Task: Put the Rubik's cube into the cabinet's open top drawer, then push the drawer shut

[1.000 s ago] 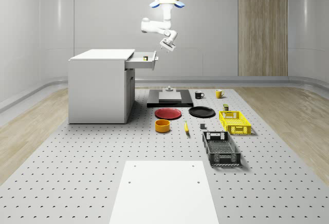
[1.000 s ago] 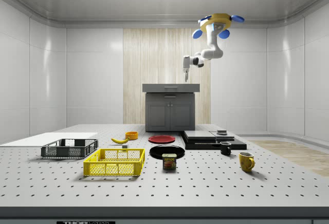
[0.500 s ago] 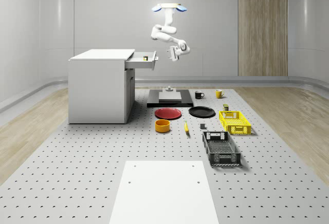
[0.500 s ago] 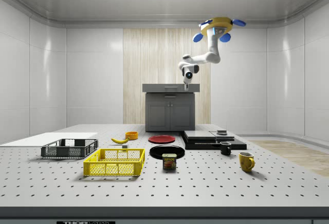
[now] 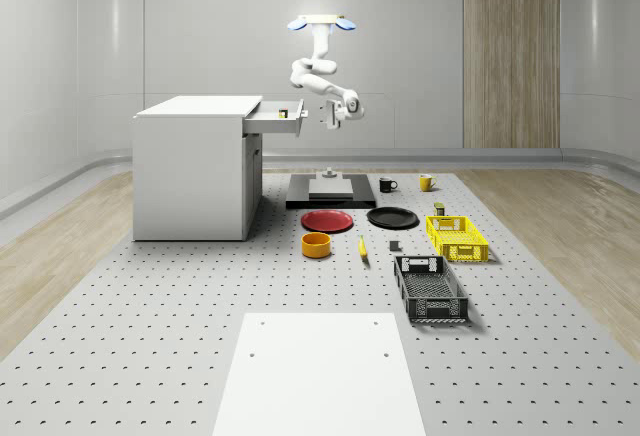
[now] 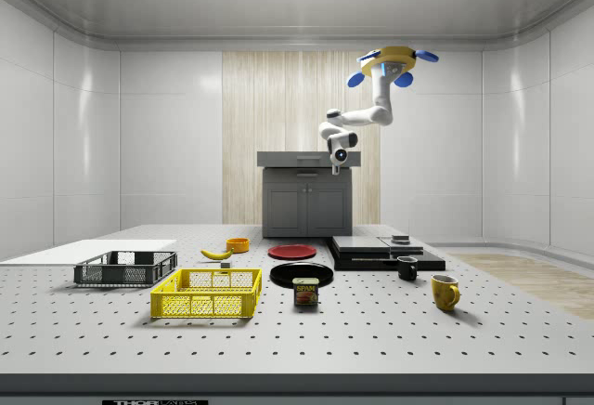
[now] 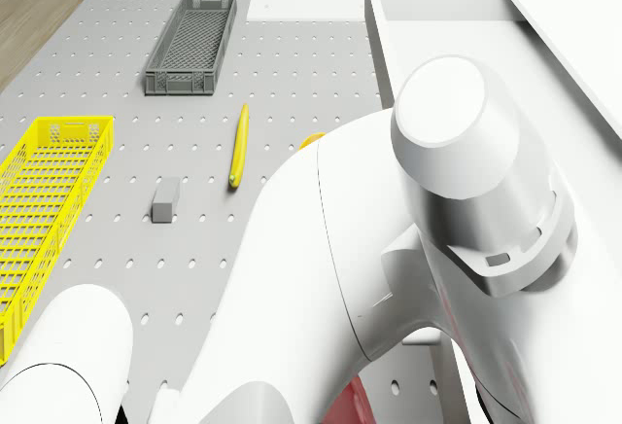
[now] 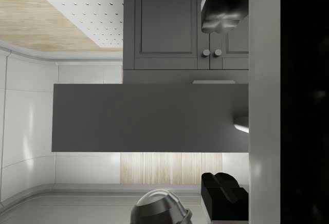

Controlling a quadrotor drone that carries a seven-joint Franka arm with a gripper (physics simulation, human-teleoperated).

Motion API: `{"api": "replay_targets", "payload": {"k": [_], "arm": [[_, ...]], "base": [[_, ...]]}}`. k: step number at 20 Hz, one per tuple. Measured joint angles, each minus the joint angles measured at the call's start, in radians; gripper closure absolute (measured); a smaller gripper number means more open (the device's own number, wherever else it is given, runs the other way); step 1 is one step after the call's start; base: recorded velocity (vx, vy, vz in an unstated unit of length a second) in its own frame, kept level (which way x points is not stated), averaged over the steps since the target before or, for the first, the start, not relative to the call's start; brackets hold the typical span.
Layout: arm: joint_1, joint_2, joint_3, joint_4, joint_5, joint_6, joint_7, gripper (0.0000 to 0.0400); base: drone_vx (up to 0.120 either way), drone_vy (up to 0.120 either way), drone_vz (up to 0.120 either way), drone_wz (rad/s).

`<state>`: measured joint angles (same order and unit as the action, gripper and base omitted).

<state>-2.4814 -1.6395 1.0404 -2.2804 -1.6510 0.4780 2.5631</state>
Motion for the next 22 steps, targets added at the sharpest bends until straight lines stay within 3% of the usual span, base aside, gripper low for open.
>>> {"api": "replay_targets", "payload": {"k": [3,7,12,22], "arm": [[-0.008,0.001,-0.004,0.006,0.004,-0.006,0.003,0.0195],[-0.013,0.003,-0.007,0.011,0.006,-0.010,0.006,0.0258],[-0.016,0.003,-0.008,0.013,0.007,-0.013,0.007,0.0284],[-0.017,0.004,-0.009,0.014,0.007,-0.015,0.008,0.0294]], "base": [[0.000,-0.080,0.000,0.000],[0.000,-0.120,0.000,0.000],[0.000,-0.112,0.000,0.000],[0.020,0.000,0.024,0.000]]}}
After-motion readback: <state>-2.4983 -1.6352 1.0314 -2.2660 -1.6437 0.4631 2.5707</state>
